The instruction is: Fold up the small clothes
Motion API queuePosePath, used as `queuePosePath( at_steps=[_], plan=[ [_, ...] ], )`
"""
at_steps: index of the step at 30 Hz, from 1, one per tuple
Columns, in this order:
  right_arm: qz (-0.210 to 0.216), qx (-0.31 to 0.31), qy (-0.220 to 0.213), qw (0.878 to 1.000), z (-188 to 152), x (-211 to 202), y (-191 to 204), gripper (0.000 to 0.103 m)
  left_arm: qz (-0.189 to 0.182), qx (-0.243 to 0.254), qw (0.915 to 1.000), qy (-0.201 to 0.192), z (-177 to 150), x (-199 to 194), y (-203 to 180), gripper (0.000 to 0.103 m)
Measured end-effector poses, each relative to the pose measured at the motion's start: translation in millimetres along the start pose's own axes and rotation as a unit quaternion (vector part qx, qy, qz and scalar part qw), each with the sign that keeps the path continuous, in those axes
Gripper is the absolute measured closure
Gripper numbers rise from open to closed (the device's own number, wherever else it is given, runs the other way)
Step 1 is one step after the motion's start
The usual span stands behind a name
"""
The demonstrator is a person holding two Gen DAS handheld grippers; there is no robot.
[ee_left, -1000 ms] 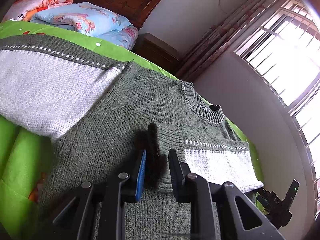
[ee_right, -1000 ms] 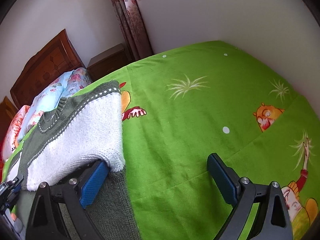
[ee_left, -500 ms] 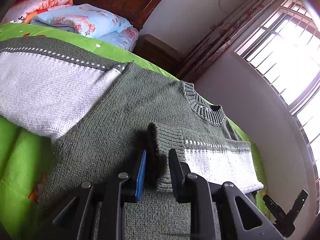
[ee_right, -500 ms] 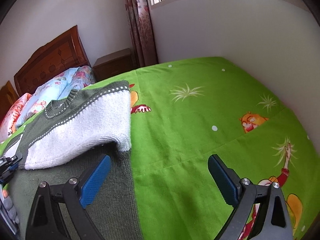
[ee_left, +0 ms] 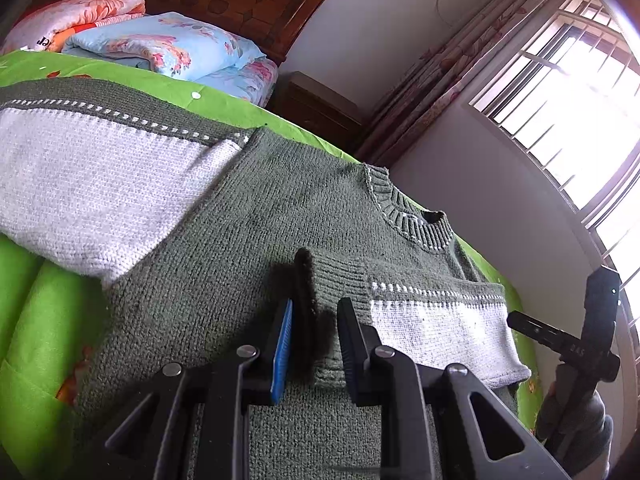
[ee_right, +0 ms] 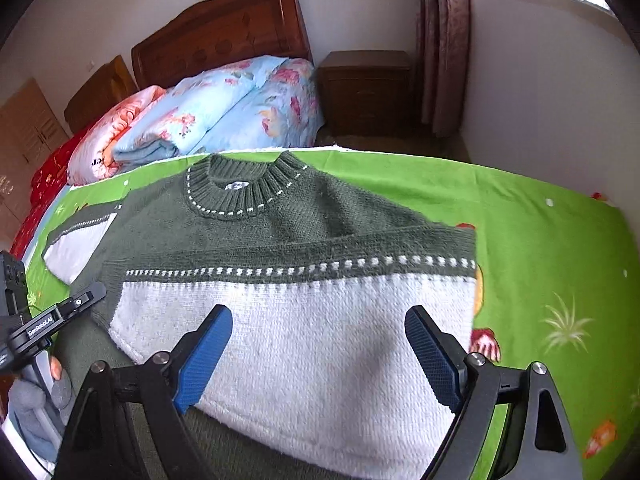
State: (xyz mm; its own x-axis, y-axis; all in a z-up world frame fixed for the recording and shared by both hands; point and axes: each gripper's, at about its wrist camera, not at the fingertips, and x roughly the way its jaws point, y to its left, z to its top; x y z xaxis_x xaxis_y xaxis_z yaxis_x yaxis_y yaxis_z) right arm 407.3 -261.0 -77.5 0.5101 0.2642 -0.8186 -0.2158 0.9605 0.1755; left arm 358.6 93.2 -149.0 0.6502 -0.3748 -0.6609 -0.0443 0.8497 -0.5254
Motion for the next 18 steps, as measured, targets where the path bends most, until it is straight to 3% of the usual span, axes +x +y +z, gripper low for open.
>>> queuePosePath(
  at_steps=[3, 6, 8, 18],
  plan=[
    [-0.019, 0.016, 0.046, 0.999, 9.1, 29.1, -12.5, 0.0, 0.003, 0.003, 1.0, -0.002, -0.2, 0.4, -0.7, 0.081],
    [-0.069, 0.055, 0.047, 0.995, 9.7, 36.4, -42.1, 0.0, 0.001, 0.001, 1.0, -0.002, 0.1, 0.8, 0.0, 0.081],
    [-0.075, 0.088, 0.047, 0.992, 4.4, 36.5, -60.7, 0.0, 0.003, 0.003, 1.0, -0.003, -0.1, 1.0, -0.7, 0.081],
    [0.015, 0.071, -0.061, 0.996, 8.3, -25.2, -47.1, 0.0, 0.004, 0.003, 1.0, -0.004, -0.5, 2.1, -0.7, 0.081]
  ],
)
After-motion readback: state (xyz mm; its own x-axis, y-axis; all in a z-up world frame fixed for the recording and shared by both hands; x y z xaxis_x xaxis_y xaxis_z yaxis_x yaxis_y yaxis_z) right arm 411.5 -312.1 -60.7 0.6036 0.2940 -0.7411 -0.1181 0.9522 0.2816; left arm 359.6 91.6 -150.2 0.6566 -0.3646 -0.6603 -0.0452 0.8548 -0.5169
